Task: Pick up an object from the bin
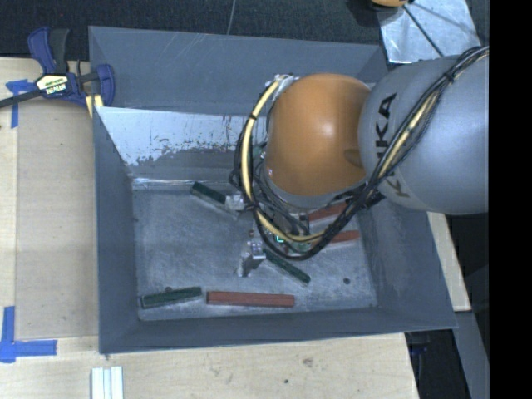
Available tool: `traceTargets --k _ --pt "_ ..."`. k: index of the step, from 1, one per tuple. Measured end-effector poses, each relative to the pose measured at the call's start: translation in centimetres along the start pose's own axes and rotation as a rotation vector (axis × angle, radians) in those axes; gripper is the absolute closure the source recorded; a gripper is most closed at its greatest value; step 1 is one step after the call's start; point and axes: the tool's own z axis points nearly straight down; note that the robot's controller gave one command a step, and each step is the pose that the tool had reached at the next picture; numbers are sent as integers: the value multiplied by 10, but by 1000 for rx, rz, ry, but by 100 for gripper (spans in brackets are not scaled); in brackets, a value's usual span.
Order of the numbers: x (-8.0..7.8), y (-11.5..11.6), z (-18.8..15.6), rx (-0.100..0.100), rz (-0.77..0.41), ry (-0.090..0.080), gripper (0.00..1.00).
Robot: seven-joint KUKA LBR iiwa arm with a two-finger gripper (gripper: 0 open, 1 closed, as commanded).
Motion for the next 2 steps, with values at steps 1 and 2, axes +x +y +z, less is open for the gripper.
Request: traceTargets --k 1,2 --pt "-2 -1 -4 -1 2 -8 0" --pt "4 15 36 -2 51 -16 0"
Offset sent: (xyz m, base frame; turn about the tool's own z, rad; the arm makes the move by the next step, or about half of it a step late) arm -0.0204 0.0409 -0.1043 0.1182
